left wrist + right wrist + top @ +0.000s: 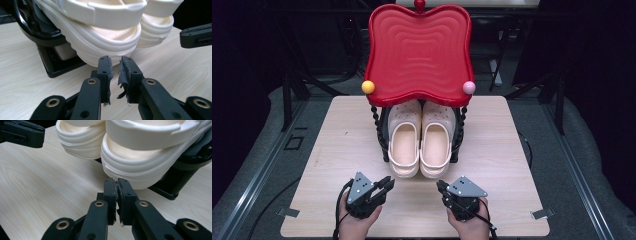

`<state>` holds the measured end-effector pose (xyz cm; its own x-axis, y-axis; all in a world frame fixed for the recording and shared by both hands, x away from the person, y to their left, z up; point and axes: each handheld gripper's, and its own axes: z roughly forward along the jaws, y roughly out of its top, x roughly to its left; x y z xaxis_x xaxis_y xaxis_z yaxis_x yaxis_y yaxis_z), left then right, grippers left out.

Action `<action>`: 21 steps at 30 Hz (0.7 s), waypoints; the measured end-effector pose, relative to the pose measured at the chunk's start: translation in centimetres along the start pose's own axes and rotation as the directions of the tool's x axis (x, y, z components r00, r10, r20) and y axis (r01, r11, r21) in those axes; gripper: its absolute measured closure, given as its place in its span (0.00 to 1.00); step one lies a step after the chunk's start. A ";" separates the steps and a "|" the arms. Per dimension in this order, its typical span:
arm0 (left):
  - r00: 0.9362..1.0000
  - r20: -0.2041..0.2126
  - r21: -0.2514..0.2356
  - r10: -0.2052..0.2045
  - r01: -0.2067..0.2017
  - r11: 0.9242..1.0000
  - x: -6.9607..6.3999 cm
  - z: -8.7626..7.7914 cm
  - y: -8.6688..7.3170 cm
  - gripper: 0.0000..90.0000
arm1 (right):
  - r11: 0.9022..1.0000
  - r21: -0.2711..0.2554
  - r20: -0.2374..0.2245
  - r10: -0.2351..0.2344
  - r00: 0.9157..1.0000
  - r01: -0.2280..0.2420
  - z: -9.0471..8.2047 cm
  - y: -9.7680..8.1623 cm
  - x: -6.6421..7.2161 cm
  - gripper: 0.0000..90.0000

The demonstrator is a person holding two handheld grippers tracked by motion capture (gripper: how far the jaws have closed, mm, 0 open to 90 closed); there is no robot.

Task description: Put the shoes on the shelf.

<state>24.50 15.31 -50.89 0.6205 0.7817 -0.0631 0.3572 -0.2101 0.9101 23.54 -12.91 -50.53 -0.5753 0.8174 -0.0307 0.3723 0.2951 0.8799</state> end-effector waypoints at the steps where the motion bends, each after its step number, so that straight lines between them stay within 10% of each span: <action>1: 1.000 0.006 0.006 -0.002 0.002 1.000 0.0 0.1 -0.1 0.89 | 1.000 -0.004 0.000 0.006 1.000 -0.006 0.2 -0.2 -0.1 0.95; 21: 1.000 0.011 0.045 0.012 -0.013 0.999 -0.7 2.1 -0.1 0.96 | 0.999 0.025 0.009 0.038 0.999 -0.038 1.9 -0.3 -0.7 0.99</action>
<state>25.51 13.55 -51.76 0.6322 0.7728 -0.0561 0.3804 -0.2465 0.8913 25.20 -12.62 -51.68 -0.5540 0.8325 -0.0019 0.4121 0.2762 0.8683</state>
